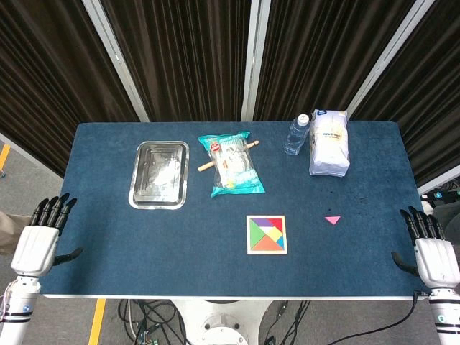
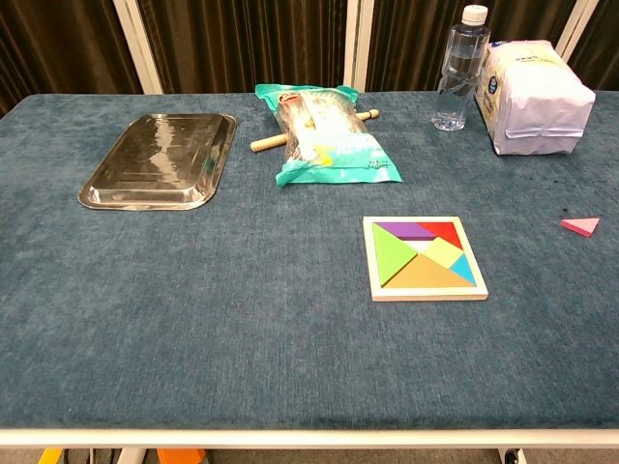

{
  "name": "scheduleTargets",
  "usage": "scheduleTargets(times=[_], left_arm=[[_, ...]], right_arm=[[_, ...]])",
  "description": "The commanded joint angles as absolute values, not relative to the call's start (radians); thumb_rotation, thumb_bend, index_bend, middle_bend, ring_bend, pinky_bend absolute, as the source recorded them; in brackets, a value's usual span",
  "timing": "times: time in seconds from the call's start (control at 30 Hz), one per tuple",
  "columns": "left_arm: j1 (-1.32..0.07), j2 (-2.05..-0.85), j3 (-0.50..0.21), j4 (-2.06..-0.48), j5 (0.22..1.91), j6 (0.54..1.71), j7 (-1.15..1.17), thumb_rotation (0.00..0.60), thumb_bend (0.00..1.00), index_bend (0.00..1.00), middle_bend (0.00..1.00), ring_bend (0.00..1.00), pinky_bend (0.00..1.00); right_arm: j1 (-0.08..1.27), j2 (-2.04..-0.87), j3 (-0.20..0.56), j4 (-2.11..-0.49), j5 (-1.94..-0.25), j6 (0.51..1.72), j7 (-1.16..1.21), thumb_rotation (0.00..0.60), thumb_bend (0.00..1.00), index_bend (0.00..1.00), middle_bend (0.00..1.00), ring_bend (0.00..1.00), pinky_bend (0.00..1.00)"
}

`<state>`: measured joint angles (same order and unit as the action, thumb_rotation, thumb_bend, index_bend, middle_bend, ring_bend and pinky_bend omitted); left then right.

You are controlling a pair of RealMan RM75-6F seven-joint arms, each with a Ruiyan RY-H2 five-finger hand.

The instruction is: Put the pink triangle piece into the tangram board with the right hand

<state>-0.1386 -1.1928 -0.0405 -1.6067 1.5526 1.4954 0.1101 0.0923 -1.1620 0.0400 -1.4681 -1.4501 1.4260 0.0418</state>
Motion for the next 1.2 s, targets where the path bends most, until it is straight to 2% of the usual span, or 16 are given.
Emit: scheduleTargets(times=[0.03,0.4,0.6,0.9,1.2], left_arm=[[-0.138,-1.193,-0.04,-1.607,1.552,1.495,0.109,0.6,0.0,0.0,0.0,0.0,0.0],[-0.146,-1.196,-0.039,-1.613,1.54,1.473,0.115,0.6,0.0,0.0,0.0,0.0,0.0],[-0.148,-1.19,-0.037,-1.609,1.534,1.462,0.098,0.6,0.0,0.0,0.0,0.0,0.0],[-0.146,-1.204,-0.037,-1.58,1.53,1.464,0.072,0.6,0.0,0.0,0.0,0.0,0.0],[-0.149,-1.2,-0.03,-1.573,1.521,1.441,0.062,0.6,0.0,0.0,0.0,0.0,0.0]], right_arm=[[0.091,-1.163,0.041,-1.468,-1.45,1.426,0.042,0.6,0.17,0.0,0.0,0.0,0.0],[0.097,-1.16,0.056,-1.447,-1.443,1.413,0.061,0.6,0.17,0.0,0.0,0.0,0.0],[0.168,-1.126,0.093,-1.445,-1.376,1.279,0.04,0.6,0.17,0.0,0.0,0.0,0.0],[0.331,-1.183,0.132,-1.403,-1.278,1.022,-0.075,0.6,0.17,0.0,0.0,0.0,0.0],[0.42,-1.3,0.129,-1.381,-1.188,0.917,-0.226,0.6,0.16,0.01,0.0,0.0,0.0]])
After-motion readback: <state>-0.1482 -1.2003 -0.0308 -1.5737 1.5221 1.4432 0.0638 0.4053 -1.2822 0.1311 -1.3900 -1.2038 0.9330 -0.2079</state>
